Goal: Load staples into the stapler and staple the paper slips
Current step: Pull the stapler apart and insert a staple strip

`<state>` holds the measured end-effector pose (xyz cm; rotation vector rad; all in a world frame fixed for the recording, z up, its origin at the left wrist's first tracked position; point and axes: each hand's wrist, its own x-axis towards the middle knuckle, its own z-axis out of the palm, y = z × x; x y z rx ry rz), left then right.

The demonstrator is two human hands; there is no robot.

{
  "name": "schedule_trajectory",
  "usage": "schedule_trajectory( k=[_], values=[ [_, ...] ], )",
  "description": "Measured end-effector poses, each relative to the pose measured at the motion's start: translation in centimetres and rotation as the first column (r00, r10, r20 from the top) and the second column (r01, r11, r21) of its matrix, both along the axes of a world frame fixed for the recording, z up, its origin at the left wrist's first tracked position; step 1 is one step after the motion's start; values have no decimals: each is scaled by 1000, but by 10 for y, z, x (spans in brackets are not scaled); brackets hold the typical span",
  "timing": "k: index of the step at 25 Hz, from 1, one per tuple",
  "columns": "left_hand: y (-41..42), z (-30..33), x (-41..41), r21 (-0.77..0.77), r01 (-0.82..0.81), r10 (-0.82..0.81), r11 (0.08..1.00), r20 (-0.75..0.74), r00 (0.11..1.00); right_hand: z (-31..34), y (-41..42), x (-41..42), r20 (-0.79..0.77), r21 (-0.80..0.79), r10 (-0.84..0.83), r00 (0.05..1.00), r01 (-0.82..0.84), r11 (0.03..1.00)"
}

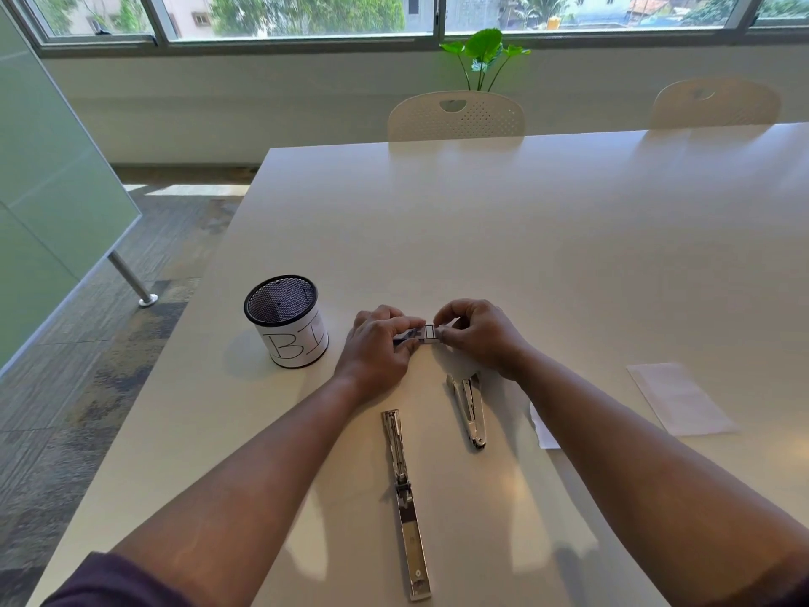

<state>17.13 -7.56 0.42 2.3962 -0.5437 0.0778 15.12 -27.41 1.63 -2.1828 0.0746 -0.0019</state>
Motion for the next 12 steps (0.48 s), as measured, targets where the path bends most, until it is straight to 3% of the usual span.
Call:
schedule_trajectory(
  k=[12],
  values=[
    [0, 1, 0, 3, 2, -2, 1000, -5, 1000, 8, -1, -1, -41, -6, 55, 998, -55, 998]
  ],
)
